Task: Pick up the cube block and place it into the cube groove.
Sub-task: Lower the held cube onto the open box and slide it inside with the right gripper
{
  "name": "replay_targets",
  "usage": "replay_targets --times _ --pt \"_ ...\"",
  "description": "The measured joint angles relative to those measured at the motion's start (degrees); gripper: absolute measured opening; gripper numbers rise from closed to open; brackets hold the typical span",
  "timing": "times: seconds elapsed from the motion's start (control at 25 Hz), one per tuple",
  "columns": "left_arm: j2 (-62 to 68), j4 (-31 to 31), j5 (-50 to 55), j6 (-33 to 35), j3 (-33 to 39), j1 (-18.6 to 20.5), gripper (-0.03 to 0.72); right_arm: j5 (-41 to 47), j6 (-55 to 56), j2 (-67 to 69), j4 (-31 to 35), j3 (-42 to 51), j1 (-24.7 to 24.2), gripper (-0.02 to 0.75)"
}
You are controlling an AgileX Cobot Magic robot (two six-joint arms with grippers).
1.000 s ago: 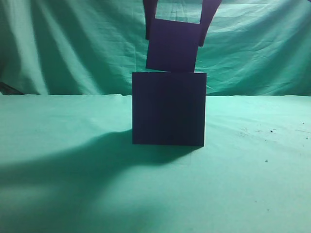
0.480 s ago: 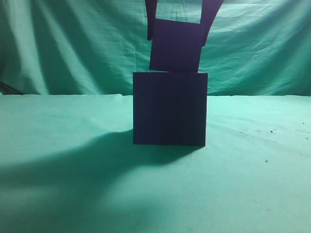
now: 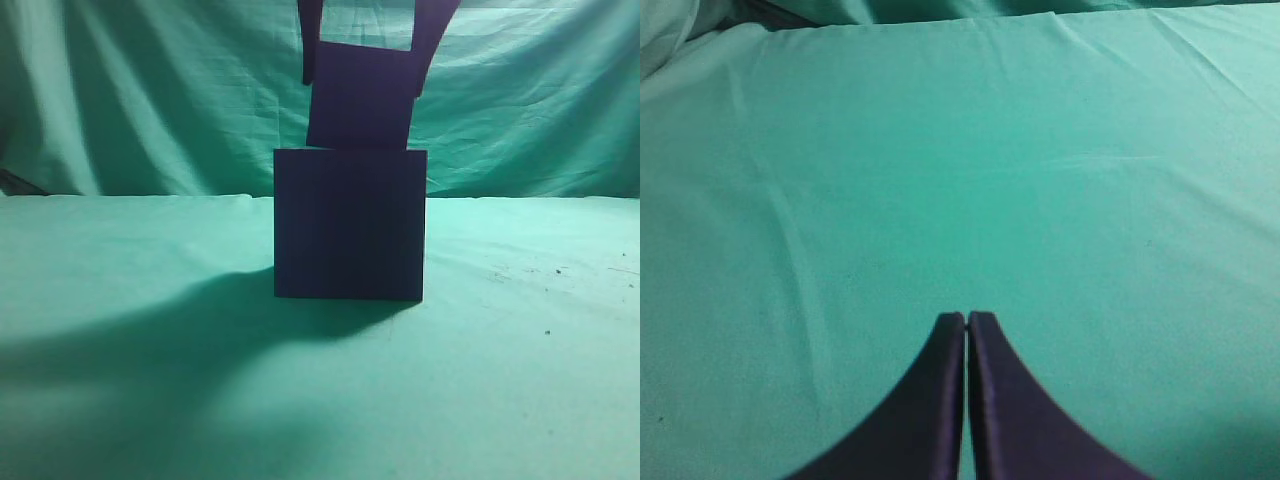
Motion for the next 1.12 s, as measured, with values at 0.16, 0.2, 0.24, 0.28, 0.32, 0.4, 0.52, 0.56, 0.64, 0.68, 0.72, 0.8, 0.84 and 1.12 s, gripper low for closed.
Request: replay_targets --times 0.16,0.2,0.24,0.28,0.32,0.4,0.52,0.56,0.64,0.68,0.72,0.8,0.84,1.12 --pt "0.00 0.00 0.00 0.00 0.00 0.00 0.000 0.13 0.00 0.93 -0.20 -0.26 0.00 0.429" --pt "0.00 0.00 0.00 0.00 0.00 0.00 0.000 -0.01 0.00 1.21 -0.57 -0.34 0.00 0.429" --pt "0.00 0.00 0.00 0.00 0.00 0.00 0.000 -0.39 0.00 1.38 -0.92 -0.49 0.00 0.429" --pt "0.00 0.00 0.00 0.00 0.00 0.00 0.000 -0.88 0.00 1.61 -1.45 -0.64 0.00 0.429" --pt "0.00 0.00 0.00 0.00 0.00 0.00 0.000 -1.59 -0.11 1.86 -1.91 -0.64 0.00 0.429" --pt "0.00 0.00 0.00 0.00 0.00 0.00 0.000 -1.70 -0.49 1.97 -1.77 -0.67 0.00 0.429" --pt "0.00 0.00 0.00 0.00 0.00 0.00 0.000 -1.70 -1.02 2.00 -1.41 -0.67 0.00 0.429" --pt "0.00 0.00 0.00 0.00 0.00 0.00 0.000 -1.70 -1.35 2.00 -1.41 -0.67 0.00 0.429" --pt "0.00 0.00 0.00 0.00 0.00 0.00 0.000 -1.60 -1.97 2.00 -1.20 -0.67 0.00 0.429" --pt "0.00 0.00 0.00 0.00 0.00 0.00 0.000 -1.60 -2.05 2.00 -1.17 -0.67 0.00 0.429" --pt "0.00 0.00 0.00 0.00 0.00 0.00 0.000 -1.51 -2.18 1.89 -1.07 -0.67 -0.10 0.429" --pt "0.00 0.00 0.00 0.00 0.00 0.00 0.000 -1.39 -2.29 1.64 -0.94 -0.67 -0.10 0.429" --pt "0.00 0.00 0.00 0.00 0.00 0.00 0.000 -1.39 -2.30 1.37 -0.83 -0.67 -0.10 0.429" --pt "0.00 0.00 0.00 0.00 0.00 0.00 0.000 0.80 -2.82 -0.37 2.79 0.33 -0.10 0.429"
